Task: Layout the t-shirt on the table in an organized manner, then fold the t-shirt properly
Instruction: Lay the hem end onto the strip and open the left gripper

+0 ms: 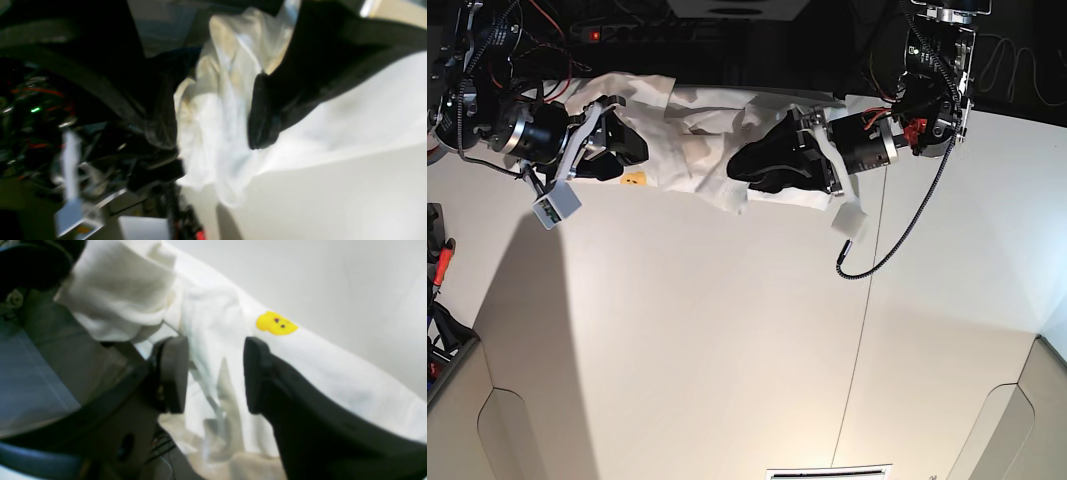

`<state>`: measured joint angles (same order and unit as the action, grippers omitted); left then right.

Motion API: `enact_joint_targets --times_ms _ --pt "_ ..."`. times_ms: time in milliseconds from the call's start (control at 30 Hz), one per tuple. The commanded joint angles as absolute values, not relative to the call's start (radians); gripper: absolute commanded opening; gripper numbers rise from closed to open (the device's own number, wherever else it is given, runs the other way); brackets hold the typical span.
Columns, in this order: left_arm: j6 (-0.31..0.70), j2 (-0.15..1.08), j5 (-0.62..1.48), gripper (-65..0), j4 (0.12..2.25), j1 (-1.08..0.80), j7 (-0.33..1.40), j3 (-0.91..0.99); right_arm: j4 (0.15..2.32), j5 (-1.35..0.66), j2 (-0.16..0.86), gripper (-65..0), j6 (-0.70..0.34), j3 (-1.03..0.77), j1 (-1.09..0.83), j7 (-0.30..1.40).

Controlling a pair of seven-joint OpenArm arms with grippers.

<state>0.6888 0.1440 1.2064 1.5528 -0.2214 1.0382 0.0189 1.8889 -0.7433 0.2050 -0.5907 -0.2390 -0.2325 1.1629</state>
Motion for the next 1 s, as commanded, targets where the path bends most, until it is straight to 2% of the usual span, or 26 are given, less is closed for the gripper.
enact_joint_targets --times_ms 0,133,233,467,533,633,800,967 --pt "0.698 0.144 1.256 -27.1 1.570 -0.213 1.022 0.019 1.908 -0.763 0.213 -38.1 -0.590 -0.243 -0.224 1.143" --pt "0.698 0.144 1.378 -27.2 1.570 -0.208 1.084 0.019 1.908 -0.763 0.213 -38.1 -0.590 -0.243 -0.224 1.143" --pt "0.698 0.144 1.385 -27.2 1.570 -0.194 1.112 0.019 1.908 -0.763 0.213 -38.1 -0.590 -0.243 -0.224 1.143" --pt "0.698 0.145 1.227 -27.9 1.570 -0.186 1.111 0.021 1.908 -0.749 0.213 -38.1 -0.590 -0.266 -0.218 1.139" --pt "0.698 0.145 1.143 -33.4 1.570 -0.186 1.111 0.021 1.908 -0.741 0.213 -38.1 -0.590 -0.298 -0.204 1.139" --pt "0.698 0.145 1.068 -47.7 1.569 -0.186 1.109 0.021 1.908 -0.740 0.213 -38.1 -0.588 -0.376 -0.175 1.137" --pt "0.698 0.144 1.066 -48.8 1.569 -0.186 1.073 -0.008 1.908 -0.748 0.213 -38.1 -0.587 -0.524 -0.146 1.128" --pt "0.698 0.144 1.048 -48.8 1.569 -0.186 1.073 -0.117 1.908 -0.748 0.213 -38.1 -0.587 -0.624 -0.147 1.129"
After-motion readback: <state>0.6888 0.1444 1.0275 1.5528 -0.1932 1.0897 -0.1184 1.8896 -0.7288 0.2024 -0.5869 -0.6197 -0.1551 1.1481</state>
